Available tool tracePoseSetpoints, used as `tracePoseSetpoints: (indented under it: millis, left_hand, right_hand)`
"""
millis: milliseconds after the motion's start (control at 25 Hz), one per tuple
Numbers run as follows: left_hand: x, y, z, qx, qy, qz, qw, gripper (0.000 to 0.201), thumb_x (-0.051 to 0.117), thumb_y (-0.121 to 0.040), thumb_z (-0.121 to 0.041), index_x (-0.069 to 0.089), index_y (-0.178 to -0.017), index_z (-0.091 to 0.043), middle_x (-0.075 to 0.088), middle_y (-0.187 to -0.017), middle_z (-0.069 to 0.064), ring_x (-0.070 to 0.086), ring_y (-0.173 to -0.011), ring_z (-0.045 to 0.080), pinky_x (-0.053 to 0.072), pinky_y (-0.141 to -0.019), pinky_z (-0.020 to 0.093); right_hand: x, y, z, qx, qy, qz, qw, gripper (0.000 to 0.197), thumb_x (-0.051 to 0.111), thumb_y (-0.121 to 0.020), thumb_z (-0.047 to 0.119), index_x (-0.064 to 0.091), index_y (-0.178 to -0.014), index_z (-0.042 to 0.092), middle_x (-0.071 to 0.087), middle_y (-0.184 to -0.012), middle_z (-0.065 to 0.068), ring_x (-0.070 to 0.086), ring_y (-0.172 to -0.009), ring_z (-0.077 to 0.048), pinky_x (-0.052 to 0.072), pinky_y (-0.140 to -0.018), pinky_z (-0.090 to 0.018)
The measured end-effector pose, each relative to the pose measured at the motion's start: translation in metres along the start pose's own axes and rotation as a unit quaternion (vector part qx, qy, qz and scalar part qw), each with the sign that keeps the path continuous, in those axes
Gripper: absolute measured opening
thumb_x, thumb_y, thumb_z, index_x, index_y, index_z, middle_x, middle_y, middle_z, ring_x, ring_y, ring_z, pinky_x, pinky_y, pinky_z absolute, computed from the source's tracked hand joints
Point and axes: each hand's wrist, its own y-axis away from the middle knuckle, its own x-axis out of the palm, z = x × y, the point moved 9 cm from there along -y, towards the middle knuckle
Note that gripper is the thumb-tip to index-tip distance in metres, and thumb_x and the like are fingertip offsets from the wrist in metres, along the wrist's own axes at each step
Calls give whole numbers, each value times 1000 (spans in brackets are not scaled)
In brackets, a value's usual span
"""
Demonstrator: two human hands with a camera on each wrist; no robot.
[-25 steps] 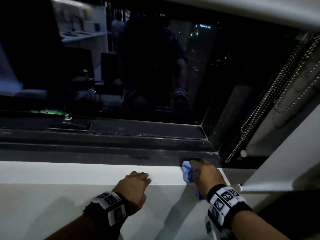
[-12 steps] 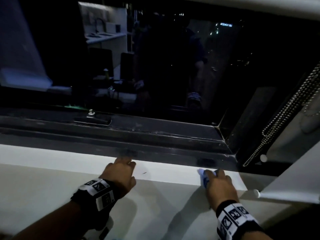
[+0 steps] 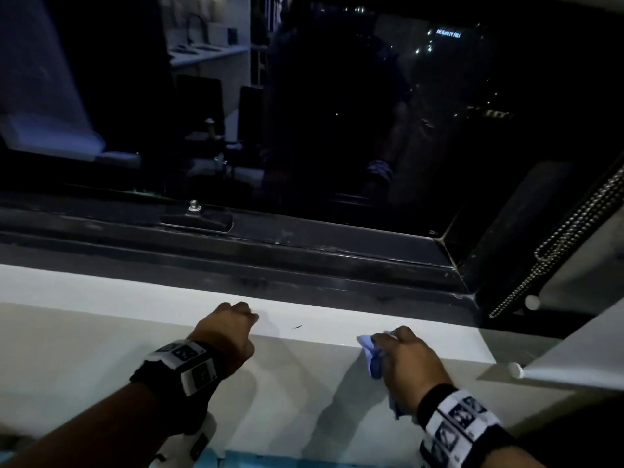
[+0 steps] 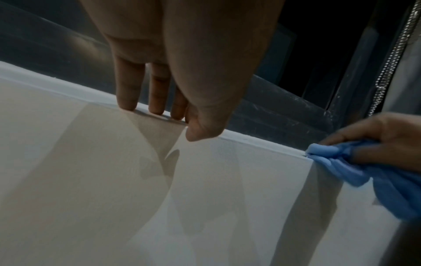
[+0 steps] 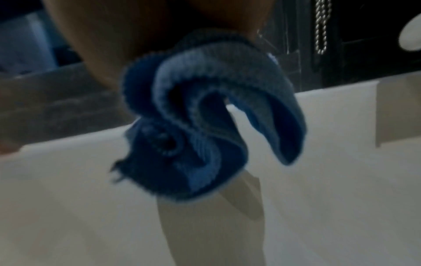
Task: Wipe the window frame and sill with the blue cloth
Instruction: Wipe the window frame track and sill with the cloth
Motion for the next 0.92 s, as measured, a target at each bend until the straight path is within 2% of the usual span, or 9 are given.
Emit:
tracePoseSetpoints:
  millis: [40,120,240,320,480,560,640,760,920]
  left_hand:
    - [0,1,0,11,-8,5,1000,48,47,-81,-25,45,-129,-20,43,-132,-2,41,-117,22,42,-94,30]
    - [0,3,-2,31,-16,10,999,49,47,-81,-24,44,-129,-20,43,-133,-2,41,-117,22,42,-95,31]
    - [0,4,1,46,-14,8,999,52,48,-81,-23,41,-132,-18,41,-138,-1,38,-122,22,40,-100,32]
    - [-1,5,2,52,1,7,999,53,48,-82,-22,39,-134,-16,37,-144,0,35,-127,21,36,-104,31]
    - [-4,7,4,68,20,-1,997,58,50,-83,-24,35,-138,-16,33,-148,2,32,-131,21,30,-108,28]
    - [-10,8,11,77,44,-12,996,59,50,-84,-25,33,-140,-17,33,-148,2,33,-133,19,27,-109,26]
    - [-17,8,21,85,42,-18,995,57,48,-86,-24,32,-140,-16,32,-149,2,31,-134,18,26,-110,26]
    - [-20,7,38,68,13,-18,997,49,47,-84,-24,42,-131,-15,41,-140,3,37,-128,22,36,-104,34]
    - [-9,4,43,54,-21,14,998,42,47,-83,-23,49,-124,-14,44,-134,2,41,-120,22,43,-97,36]
  right_hand:
    - [-11,-4,10,-8,-13,8,1000,13,57,-83,35,69,-81,30,65,-94,1,62,-89,-20,46,-79,-24]
    - [-32,-15,10,50,-13,-14,999,15,58,-83,38,66,-93,30,68,-93,-1,61,-84,-22,45,-74,-25]
    - [-22,-22,19,117,6,-46,992,24,50,-90,32,62,-110,33,64,-114,-10,59,-100,-30,45,-85,-31]
    - [4,-31,49,103,20,-58,993,30,41,-94,37,54,-121,34,61,-120,-12,58,-106,-31,45,-87,-33]
    - [42,-48,125,22,34,-37,999,29,43,-93,36,52,-119,28,59,-113,-11,56,-107,-30,47,-85,-36]
    - [46,-40,143,-42,33,20,998,25,47,-83,32,58,-106,30,62,-102,-3,58,-103,-25,50,-85,-32]
    - [32,-35,138,-68,1,69,995,22,50,-76,31,61,-94,27,68,-87,2,64,-88,-16,52,-78,-27]
    - [9,-48,112,-20,40,16,999,34,50,-79,35,56,-112,45,64,-111,-1,62,-101,-25,50,-88,-30]
    - [50,-50,116,33,48,-22,998,32,41,-90,39,50,-120,43,48,-124,-2,49,-115,-28,44,-96,-38]
